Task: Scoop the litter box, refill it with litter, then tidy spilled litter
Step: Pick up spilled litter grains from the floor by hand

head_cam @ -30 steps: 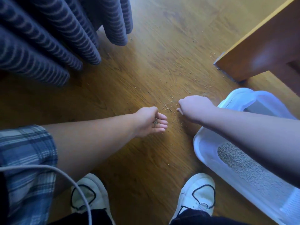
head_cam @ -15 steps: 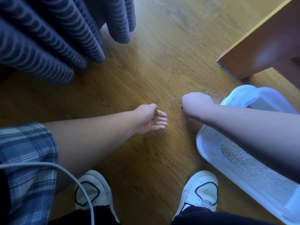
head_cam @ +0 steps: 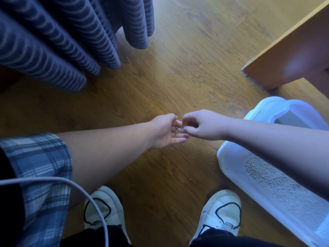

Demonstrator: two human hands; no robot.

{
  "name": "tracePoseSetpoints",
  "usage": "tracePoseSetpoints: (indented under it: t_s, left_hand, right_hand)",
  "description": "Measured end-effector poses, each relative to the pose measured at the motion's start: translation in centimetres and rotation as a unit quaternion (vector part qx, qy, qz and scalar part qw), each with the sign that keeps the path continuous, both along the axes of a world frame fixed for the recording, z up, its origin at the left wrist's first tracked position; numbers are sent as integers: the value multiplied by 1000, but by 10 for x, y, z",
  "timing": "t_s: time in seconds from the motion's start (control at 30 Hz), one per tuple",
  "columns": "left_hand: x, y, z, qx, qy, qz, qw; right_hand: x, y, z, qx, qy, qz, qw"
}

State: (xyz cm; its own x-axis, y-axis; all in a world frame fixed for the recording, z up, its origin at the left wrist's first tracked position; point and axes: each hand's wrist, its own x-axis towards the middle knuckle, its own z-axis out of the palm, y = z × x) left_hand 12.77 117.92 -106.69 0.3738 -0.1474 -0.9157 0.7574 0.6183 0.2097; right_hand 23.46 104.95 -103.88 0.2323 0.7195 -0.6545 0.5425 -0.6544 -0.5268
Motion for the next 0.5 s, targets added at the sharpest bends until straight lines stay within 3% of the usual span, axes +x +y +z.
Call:
tracePoseSetpoints:
  t_s: [0.07,0.2,0.5]
  left_hand:
    - [-2,0,0,-13,2,2,1000]
    - [-4,3,-1,32,18,-17,999]
    - [-12,22,3,63,35,-9,997]
  right_hand:
    - [0,-3,-3,-5,-26,12,1000]
    - [20,-1,-28,-4,-171,27,985]
    - [11,12,-57,31,-212,86,973]
